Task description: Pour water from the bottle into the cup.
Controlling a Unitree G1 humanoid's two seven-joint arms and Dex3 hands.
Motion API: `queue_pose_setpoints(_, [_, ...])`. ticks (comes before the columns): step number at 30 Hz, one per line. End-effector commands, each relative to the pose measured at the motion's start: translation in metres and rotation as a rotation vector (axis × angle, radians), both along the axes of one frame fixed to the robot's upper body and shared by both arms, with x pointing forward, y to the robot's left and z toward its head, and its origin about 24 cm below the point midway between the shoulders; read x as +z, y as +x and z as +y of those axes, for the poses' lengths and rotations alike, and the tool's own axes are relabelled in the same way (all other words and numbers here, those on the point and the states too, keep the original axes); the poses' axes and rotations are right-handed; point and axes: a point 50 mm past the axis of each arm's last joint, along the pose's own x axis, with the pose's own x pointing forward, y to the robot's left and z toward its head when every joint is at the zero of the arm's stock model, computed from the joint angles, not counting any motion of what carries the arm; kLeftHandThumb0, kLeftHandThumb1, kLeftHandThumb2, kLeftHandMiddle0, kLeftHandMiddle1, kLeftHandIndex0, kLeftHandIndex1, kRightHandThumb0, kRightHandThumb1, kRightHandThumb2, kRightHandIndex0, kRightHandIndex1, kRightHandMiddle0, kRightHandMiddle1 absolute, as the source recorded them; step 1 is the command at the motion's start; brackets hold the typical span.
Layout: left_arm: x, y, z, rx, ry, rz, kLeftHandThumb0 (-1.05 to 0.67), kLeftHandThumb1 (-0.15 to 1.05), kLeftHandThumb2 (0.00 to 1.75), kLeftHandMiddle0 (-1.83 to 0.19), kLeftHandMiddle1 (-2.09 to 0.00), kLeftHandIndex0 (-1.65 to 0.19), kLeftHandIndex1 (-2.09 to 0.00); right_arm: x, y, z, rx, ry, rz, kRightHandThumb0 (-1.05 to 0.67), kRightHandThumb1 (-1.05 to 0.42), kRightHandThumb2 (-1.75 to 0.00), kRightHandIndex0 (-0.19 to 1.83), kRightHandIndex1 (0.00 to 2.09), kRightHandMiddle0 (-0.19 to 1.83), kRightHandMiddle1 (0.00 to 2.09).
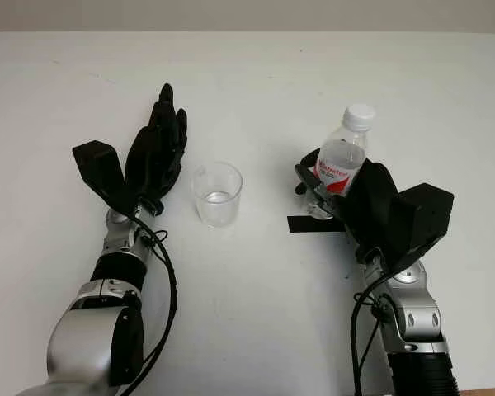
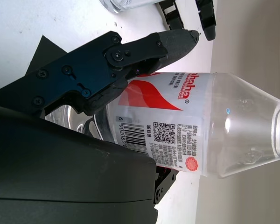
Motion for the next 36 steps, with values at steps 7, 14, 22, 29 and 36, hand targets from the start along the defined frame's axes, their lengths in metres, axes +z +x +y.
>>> queue_pose_setpoints(7, [-0.003,-0.001,0.003,-0.004,0.001,0.011,-0.83,1.05,0.66,0.19,0.0,0.19,0.0,-0.01,0.0,0.0,-0.021,-0.024,0.049,-0.4,-1.05,-0.38,1.42,2.09,1.13,2.09])
queue_pose_setpoints(14, [-0.002,-0.001,0.004,-0.005,0.002,0.008,-0.83,1.05,0.67,0.19,0.0,0.19,0.0,-0.016,0.0,0.001,0.021,-0.035,0.077,-0.42,-1.05,-0.35,1.42,2.09,1.15,2.09])
queue_pose_setpoints(22, [-0.002,0.0,0.004,-0.003,0.006,0.012,-0.83,1.05,0.66,0.19,0.0,0.19,0.0,-0.023,-0.003,-0.001,0.138,-0.08,0.099,-0.65,-0.96,-0.06,0.15,1.2,0.19,1.29])
queue_pose_setpoints(29, [-0.002,0.0,0.005,-0.01,0.007,0.011,-0.83,1.05,0.67,0.19,0.0,0.19,0.0,-0.023,-0.009,-0.006,0.197,-0.122,0.133,-0.75,-0.92,-0.05,0.0,0.09,-0.03,0.44])
queue_pose_setpoints(36, [-0.002,0.0,0.006,-0.012,0.006,0.012,-0.82,1.05,0.67,0.19,0.0,0.19,0.0,-0.027,-0.018,-0.016,0.187,-0.109,0.141,-0.76,-0.89,-0.05,-0.11,0.03,-0.11,0.32])
